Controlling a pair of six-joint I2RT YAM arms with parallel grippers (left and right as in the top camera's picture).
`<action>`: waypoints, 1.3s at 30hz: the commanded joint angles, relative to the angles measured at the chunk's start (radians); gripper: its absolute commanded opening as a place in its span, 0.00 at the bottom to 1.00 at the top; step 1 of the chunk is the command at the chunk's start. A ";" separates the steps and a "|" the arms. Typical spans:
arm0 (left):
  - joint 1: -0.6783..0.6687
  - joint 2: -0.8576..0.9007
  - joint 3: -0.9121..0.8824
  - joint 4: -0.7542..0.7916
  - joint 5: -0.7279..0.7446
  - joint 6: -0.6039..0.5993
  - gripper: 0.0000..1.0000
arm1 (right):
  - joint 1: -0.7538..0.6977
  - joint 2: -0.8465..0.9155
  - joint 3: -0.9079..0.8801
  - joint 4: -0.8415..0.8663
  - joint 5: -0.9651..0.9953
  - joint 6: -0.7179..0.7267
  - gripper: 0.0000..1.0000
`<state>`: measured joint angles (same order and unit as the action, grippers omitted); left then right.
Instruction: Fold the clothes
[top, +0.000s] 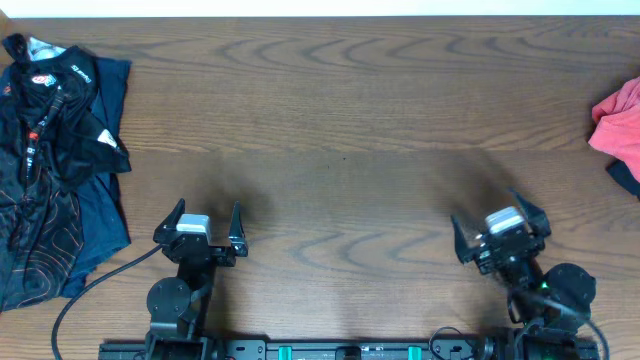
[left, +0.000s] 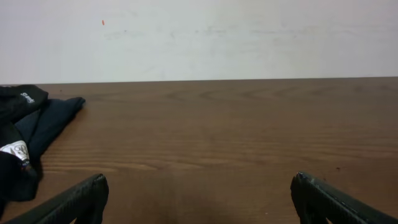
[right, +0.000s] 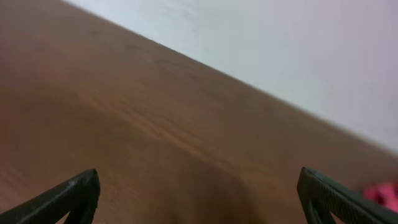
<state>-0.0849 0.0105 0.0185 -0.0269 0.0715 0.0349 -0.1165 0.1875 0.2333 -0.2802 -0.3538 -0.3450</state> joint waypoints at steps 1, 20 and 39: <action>0.006 -0.006 -0.014 -0.037 0.011 0.017 0.95 | 0.006 -0.007 -0.012 -0.005 0.141 0.174 0.99; 0.006 -0.006 -0.014 -0.037 0.011 0.017 0.95 | 0.030 -0.090 -0.132 0.116 0.190 0.231 0.99; 0.006 -0.006 -0.014 -0.037 0.011 0.017 0.95 | 0.183 -0.168 -0.181 0.105 0.277 0.198 0.99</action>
<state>-0.0849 0.0105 0.0185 -0.0269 0.0715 0.0349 0.0357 0.0296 0.0586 -0.1745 -0.1165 -0.1356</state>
